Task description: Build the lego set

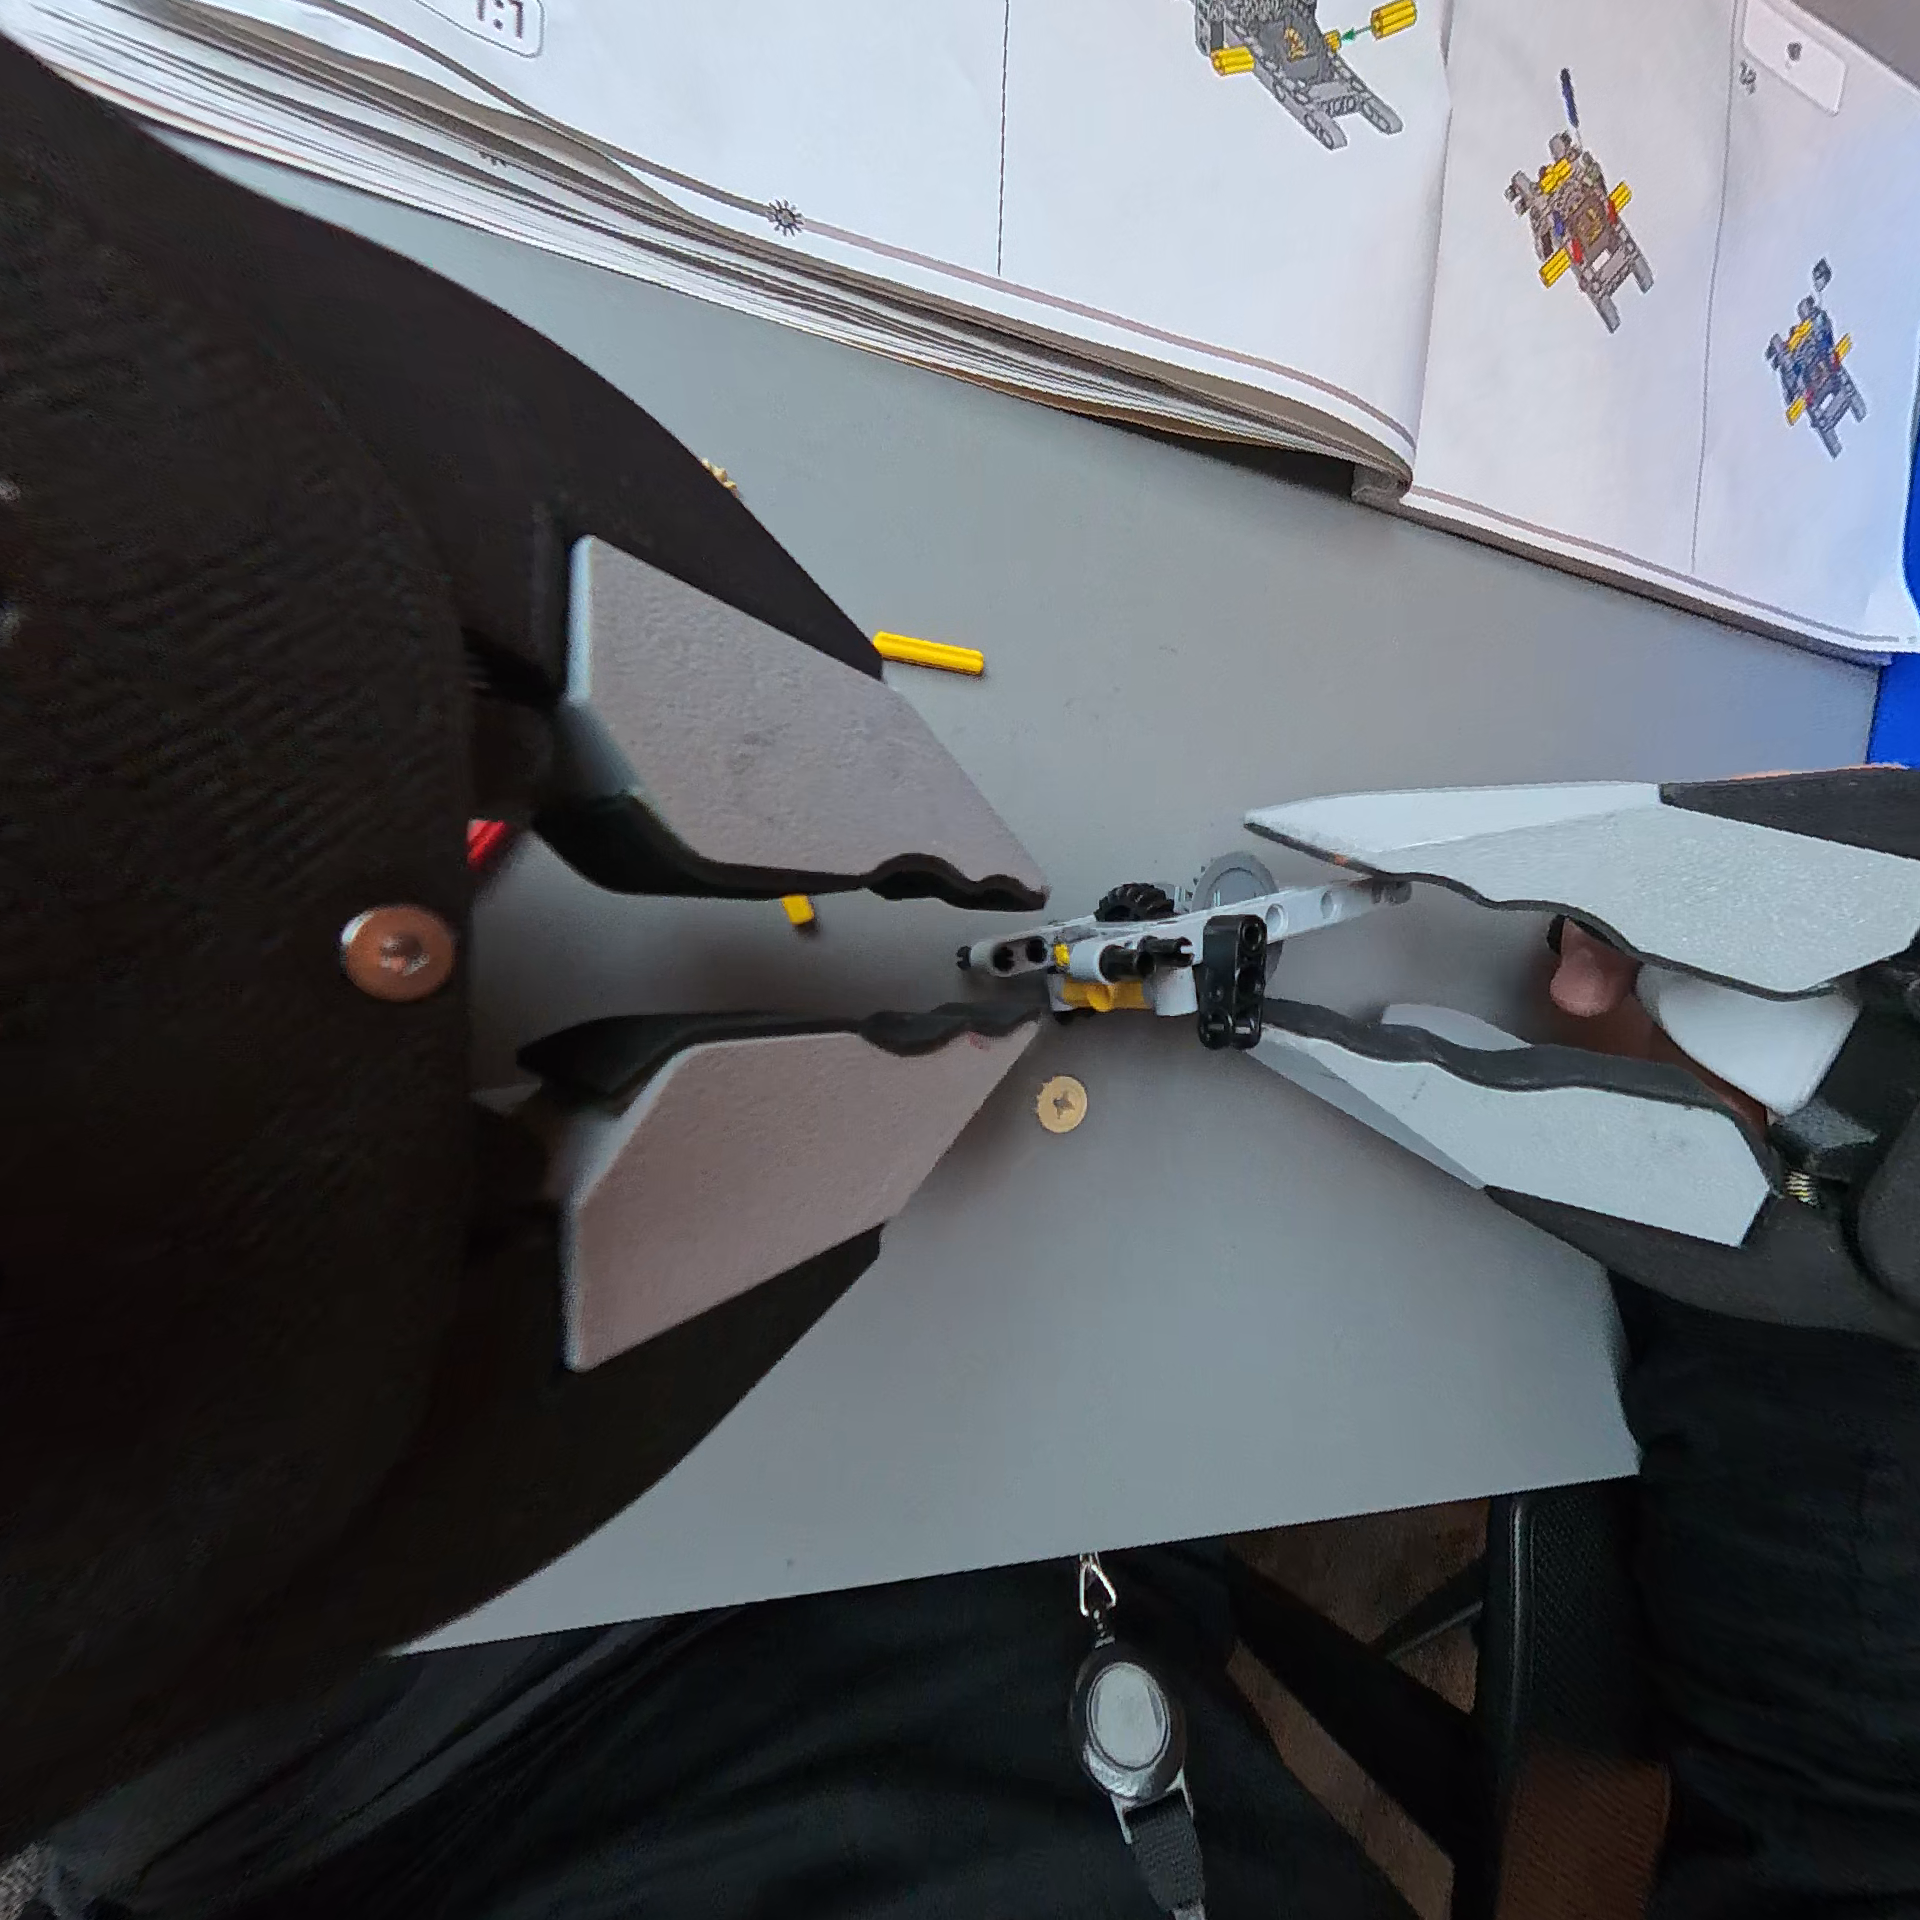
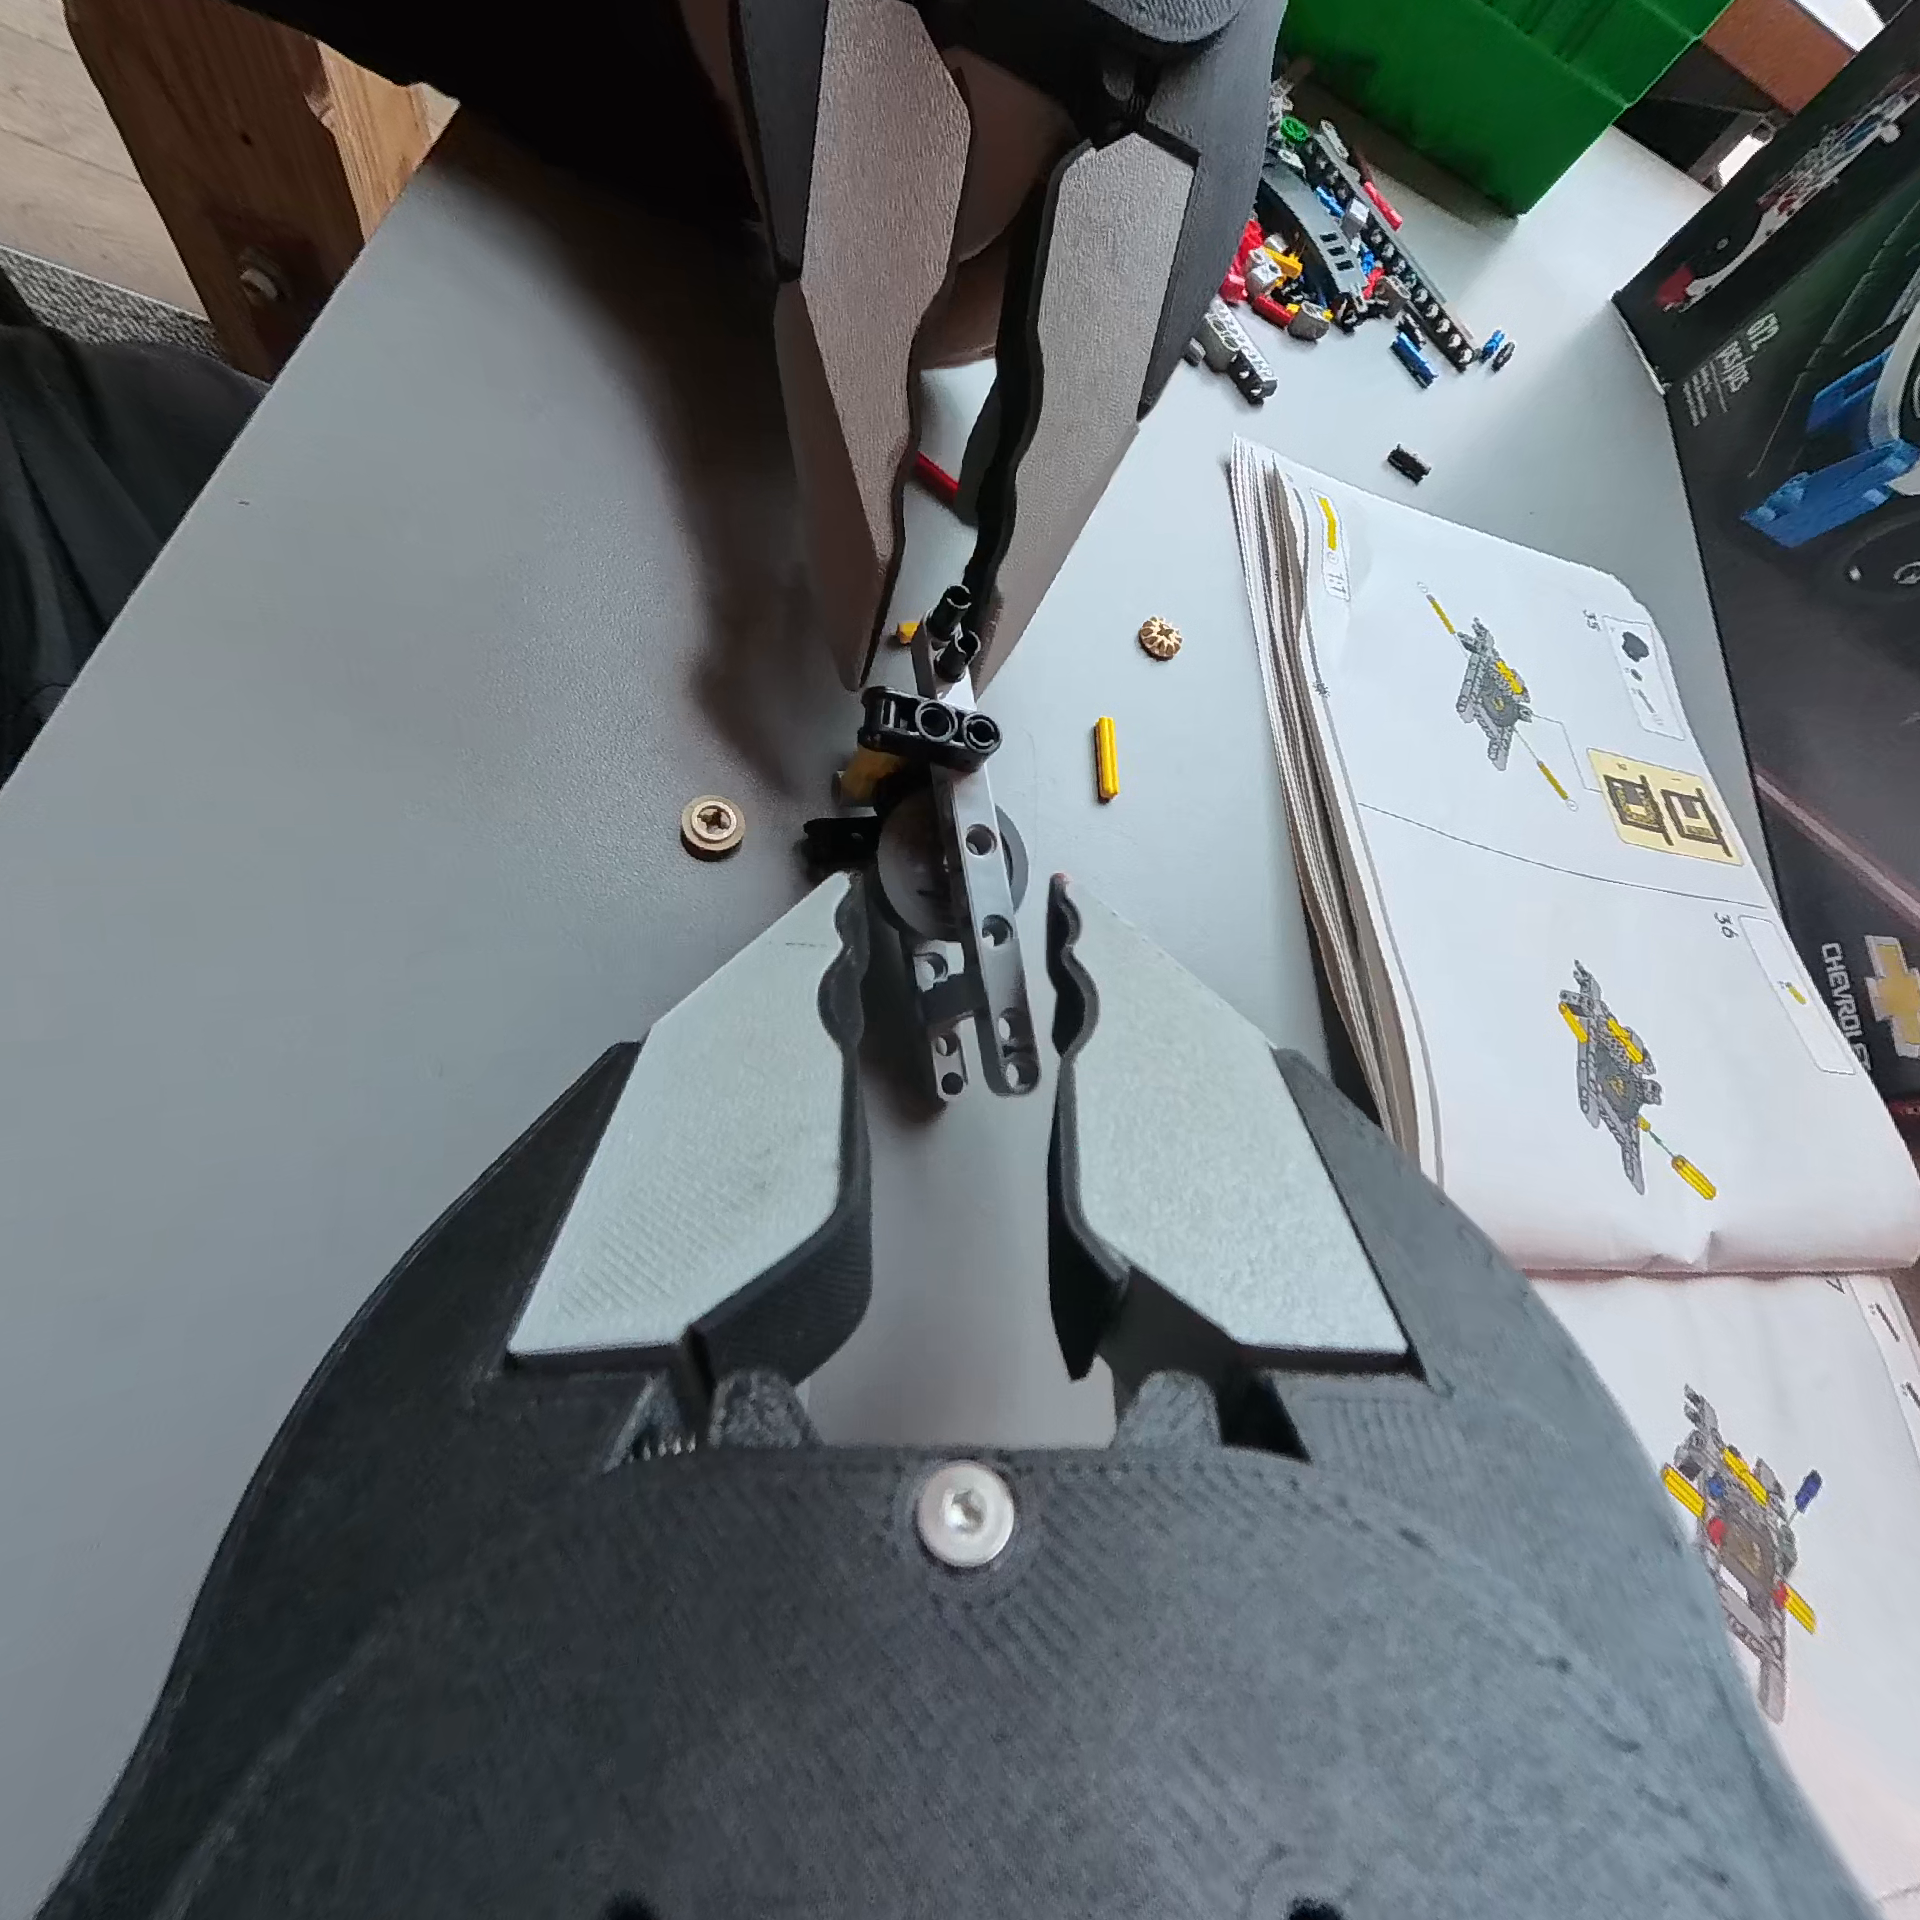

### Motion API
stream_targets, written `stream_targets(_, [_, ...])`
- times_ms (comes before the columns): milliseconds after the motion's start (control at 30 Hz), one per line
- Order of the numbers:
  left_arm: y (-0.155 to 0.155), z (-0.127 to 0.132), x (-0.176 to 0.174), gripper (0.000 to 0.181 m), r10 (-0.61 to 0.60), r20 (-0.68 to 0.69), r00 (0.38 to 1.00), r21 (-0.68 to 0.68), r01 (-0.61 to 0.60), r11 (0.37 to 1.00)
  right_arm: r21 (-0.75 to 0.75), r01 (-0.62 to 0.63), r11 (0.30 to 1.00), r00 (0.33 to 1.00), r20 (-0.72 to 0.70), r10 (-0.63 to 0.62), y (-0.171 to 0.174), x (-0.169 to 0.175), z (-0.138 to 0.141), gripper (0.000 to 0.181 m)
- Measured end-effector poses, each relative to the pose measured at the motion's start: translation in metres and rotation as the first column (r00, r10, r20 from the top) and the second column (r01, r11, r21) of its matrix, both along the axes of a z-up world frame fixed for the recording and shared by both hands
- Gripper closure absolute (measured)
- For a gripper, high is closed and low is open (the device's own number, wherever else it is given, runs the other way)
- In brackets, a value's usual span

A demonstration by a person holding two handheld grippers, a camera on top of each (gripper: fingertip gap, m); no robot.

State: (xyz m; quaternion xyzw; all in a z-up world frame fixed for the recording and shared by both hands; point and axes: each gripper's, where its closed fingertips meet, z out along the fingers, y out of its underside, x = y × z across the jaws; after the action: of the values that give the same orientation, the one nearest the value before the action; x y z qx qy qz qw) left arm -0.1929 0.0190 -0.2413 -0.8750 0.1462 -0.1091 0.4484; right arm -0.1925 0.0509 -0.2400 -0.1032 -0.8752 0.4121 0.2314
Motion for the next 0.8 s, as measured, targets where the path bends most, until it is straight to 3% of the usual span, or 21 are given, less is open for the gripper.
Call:
stream_targets(200, [-0.017,0.012,-0.010,0.165,-0.004,-0.028,1.000,-0.001,0.004,1.000,-0.035,-0.011,0.999,1.000,0.001,0.011,0.009,0.006,0.011,0.147])
stream_targets(367, [-0.023,0.015,-0.057,0.171,0.218,-0.024,0.976,-0.057,-0.219,0.974,-0.125,-0.014,0.992,1.000,0.010,0.015,0.016,0.009,0.028,0.147])
stream_targets(433, [-0.020,0.014,-0.063,0.170,0.256,0.007,0.967,-0.073,-0.255,0.964,-0.167,-0.007,0.986,1.000,0.017,0.010,0.017,0.008,0.034,0.147])
stream_targets(800, [0.000,-0.021,-0.067,0.166,0.163,-0.094,0.982,-0.269,-0.183,0.946,-0.245,0.014,0.970,0.999,0.035,-0.006,0.024,0.008,0.045,0.152])
